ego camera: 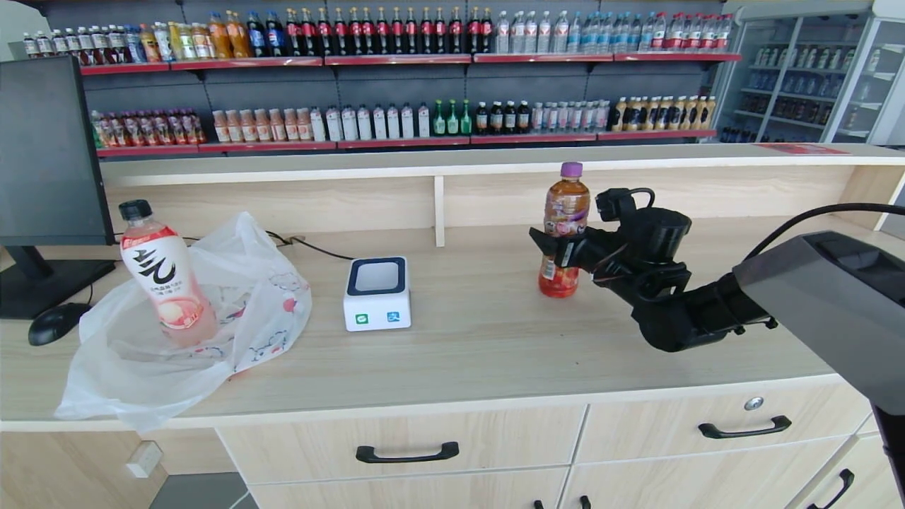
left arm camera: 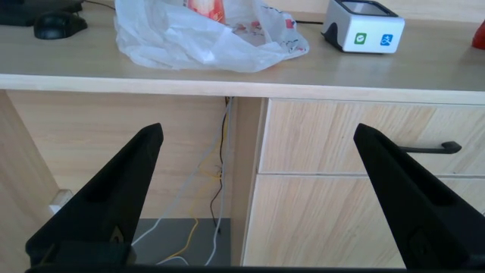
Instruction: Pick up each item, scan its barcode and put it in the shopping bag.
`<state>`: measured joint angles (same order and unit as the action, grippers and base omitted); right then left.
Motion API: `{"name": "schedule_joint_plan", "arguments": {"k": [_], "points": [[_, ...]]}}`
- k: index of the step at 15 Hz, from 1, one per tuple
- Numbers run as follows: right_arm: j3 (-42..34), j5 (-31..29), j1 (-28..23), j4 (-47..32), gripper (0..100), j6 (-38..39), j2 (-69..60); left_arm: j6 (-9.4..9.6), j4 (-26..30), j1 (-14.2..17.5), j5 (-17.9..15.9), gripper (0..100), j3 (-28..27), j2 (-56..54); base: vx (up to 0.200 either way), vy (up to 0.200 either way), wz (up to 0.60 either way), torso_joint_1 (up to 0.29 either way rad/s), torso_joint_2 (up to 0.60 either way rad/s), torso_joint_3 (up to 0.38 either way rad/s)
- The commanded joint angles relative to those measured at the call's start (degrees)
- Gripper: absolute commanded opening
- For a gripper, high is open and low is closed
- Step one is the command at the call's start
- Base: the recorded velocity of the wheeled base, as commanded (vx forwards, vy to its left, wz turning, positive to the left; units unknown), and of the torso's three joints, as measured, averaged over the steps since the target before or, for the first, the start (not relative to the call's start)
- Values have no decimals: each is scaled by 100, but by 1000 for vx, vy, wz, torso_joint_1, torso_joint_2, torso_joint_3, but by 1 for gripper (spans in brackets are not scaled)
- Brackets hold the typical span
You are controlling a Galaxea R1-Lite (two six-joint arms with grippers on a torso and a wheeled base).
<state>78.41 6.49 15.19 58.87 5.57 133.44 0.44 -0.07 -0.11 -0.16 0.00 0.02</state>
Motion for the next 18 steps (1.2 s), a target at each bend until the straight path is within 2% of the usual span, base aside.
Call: {"name": "schedule_joint_plan", "arguments": {"k": [1,9,10,18], "points": [[-45,2,-34,11,100,-3,16,0,-1,2,-2,100,0,-2,0,0,0,0,0,0],[-309,-7,-78,274,100,-39,-55,0,-1,2,-2,100,0,-2,0,0,0,0,0,0],[-353,-16,-78,292,0,-39,-72,0,-1,2,-2,100,0,-2,0,0,0,0,0,0],[-537,-16,-69,406,0,-135,-222,0,-1,2,-2,100,0,-2,0,0,0,0,0,0]]}}
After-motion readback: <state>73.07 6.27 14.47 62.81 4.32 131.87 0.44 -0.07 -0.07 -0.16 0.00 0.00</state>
